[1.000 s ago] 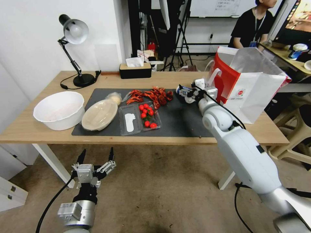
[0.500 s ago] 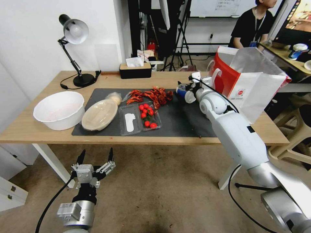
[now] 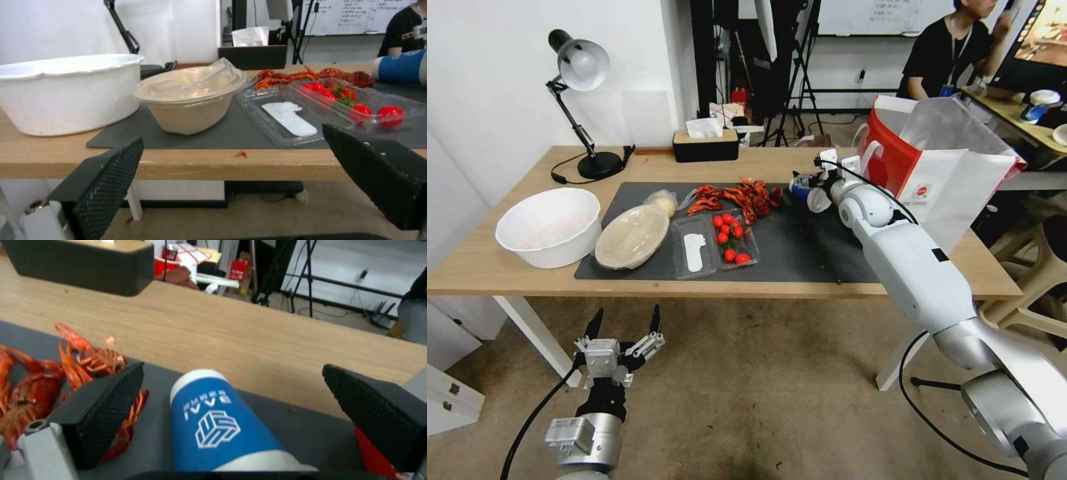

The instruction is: Pick up the trash from the table and place it into the takeout bag.

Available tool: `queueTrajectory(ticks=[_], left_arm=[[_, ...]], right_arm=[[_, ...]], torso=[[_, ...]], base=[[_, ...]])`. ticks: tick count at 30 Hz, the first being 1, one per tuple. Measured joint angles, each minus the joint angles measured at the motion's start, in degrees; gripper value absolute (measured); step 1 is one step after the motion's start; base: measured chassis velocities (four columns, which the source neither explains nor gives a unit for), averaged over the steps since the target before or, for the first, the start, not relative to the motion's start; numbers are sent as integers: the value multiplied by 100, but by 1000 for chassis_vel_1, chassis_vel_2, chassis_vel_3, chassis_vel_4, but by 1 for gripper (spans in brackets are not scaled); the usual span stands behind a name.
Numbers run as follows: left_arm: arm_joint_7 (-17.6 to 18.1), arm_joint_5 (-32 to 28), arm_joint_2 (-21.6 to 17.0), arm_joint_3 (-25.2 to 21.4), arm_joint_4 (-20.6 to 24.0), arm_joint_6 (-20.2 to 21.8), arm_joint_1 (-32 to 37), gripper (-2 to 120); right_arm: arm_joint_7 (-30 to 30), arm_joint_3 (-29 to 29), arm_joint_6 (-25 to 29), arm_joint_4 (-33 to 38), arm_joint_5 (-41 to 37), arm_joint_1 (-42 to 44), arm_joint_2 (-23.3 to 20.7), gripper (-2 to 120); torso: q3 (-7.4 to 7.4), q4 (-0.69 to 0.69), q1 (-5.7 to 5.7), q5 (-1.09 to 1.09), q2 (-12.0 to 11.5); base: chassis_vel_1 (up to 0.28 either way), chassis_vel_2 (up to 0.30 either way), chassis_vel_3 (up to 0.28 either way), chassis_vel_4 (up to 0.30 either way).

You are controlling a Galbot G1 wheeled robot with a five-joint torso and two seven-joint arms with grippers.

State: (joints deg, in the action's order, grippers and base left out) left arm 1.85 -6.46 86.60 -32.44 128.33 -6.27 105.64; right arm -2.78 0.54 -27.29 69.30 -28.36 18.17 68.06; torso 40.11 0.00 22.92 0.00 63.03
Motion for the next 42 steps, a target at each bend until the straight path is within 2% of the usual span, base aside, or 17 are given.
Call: queueTrajectory(ticks=[42], left_arm=[[-7, -9, -16, 4, 0, -9, -16, 100]], right_arm=[[286, -293, -154, -493, 18, 239, 90, 100]], torso=[[0, 0, 0, 0, 0]], base=[[0, 0, 0, 0]])
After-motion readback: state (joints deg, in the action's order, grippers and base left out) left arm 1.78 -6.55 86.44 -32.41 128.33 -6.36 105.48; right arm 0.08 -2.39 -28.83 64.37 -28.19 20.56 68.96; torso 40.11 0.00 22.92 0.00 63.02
